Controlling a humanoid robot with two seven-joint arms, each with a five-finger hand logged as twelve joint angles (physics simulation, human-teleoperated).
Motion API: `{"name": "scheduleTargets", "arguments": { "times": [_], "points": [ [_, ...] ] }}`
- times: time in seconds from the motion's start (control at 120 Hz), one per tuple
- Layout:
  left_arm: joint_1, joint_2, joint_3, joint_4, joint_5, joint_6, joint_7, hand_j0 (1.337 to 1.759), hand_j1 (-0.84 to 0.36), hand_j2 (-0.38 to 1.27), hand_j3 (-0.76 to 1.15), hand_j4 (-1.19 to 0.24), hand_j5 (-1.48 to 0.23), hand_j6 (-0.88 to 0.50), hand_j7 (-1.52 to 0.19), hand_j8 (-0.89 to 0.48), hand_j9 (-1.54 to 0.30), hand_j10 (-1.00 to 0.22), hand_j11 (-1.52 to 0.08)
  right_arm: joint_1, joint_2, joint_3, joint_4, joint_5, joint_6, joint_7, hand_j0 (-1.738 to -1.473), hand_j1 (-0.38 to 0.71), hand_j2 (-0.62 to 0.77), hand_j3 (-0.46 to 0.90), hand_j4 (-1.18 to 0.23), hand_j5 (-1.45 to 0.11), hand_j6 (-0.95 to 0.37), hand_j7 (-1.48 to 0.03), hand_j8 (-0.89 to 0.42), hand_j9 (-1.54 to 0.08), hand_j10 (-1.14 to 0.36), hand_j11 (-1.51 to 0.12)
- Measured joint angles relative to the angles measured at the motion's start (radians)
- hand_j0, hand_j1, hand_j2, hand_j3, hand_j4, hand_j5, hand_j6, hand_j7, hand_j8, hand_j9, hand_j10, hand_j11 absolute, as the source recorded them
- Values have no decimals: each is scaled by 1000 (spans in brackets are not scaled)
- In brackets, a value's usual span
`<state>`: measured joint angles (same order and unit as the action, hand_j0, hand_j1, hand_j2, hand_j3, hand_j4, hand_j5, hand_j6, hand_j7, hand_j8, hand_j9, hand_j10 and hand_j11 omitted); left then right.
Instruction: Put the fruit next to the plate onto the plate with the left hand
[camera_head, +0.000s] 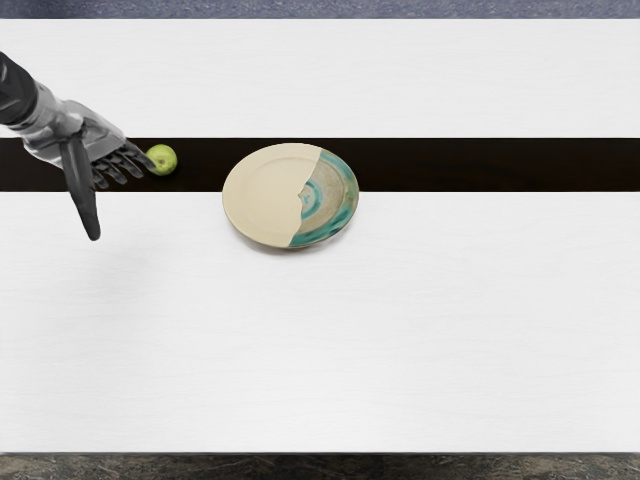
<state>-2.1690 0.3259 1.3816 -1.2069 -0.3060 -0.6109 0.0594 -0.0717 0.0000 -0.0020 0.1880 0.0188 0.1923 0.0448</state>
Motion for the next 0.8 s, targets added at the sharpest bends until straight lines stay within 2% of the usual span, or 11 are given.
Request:
{"name": "scheduleTargets", "arguments": {
  "times": [0.167, 0.25, 0.342, 0.392, 0.442, 0.475, 0.558, 0.617, 0.675, 0.742, 0.8],
  "points": [
    [8, 1, -2, 11, 6, 0, 0, 1658, 328, 3, 0, -18, -23, -18, -23, -18, -23, -18, -23, -2, 0, 0, -3, 1, 0, -4, -1658, -332, -3, 0, -14, -18, -14, -18, -14, -18, -14, -18],
    [59, -3, -11, 47, 13, 0, 1, 1658, 328, 3, 0, -18, -23, -18, -23, -18, -23, -18, -23, -4, 0, 0, -5, 1, 0, -4, -1658, -332, -3, 0, -14, -18, -14, -18, -14, -18, -14, -18],
    [193, -8, -48, 197, 26, 0, 5, 1658, 328, 3, 0, -18, -23, -18, -23, -18, -23, -17, -23, -4, 0, -1, -6, 1, 0, -5, -1658, -332, -3, 0, -14, -18, -14, -18, -14, -18, -14, -18],
    [209, -9, -90, 288, 47, 0, 7, 1658, 330, 3, 0, -17, -21, -17, -21, -17, -21, -16, -21, -5, 0, -1, -6, 1, 0, -5, -1658, -332, -3, 0, -14, -18, -14, -18, -14, -18, -14, -18],
    [211, -10, -164, 346, 97, 0, 8, 1658, 331, 3, 0, -15, -19, -15, -19, -15, -19, -15, -19, -5, 0, -1, -7, 1, 0, -5, -1658, -332, -3, 0, -14, -18, -14, -18, -14, -18, -14, -18],
    [264, -32, -221, 371, 123, 5, 8, 1658, 332, 3, 0, -14, -18, -14, -18, -14, -18, -14, -18, -5, 0, -1, -7, 1, -1, -5, -1658, -332, -3, 0, -14, -18, -14, -18, -14, -18, -14, -18],
    [331, -65, -329, 407, 160, 143, 8, 1658, 334, 2, 0, -13, -16, -13, -16, -13, -16, -13, -16, -5, 0, -1, -7, 1, -1, -5, -1658, -332, -3, 0, -14, -18, -14, -18, -14, -18, -14, -18],
    [341, -54, -377, 420, 172, 252, 8, 1658, 335, 2, 0, -13, -16, -13, -15, -13, -15, -12, -15, -5, 0, -1, -7, 1, -1, -5, -1658, -332, -3, 0, -14, -18, -14, -18, -14, -18, -14, -18],
    [345, -49, -403, 428, 181, 328, 9, 1658, 335, 2, 0, -12, -15, -12, -15, -12, -15, -12, -15, -5, 0, -1, -7, 1, -1, -5, -1658, -332, -3, 0, -14, -18, -14, -18, -14, -18, -14, -18],
    [402, -100, -417, 434, 187, 447, 9, 1658, 336, 2, 0, -12, -14, -12, -14, -12, -14, -11, -14, -5, 0, -1, -7, 1, -1, -5, -1658, -332, -3, 0, -14, -18, -14, -18, -14, -18, -14, -18],
    [440, -102, -423, 438, 192, 530, 8, 1658, 336, 2, 0, -12, -14, -12, -14, -12, -14, -12, -14, -5, 0, -1, -7, 1, -1, -5, -1658, -332, -3, 0, -14, -18, -14, -18, -14, -18, -14, -18]
  ]
}}
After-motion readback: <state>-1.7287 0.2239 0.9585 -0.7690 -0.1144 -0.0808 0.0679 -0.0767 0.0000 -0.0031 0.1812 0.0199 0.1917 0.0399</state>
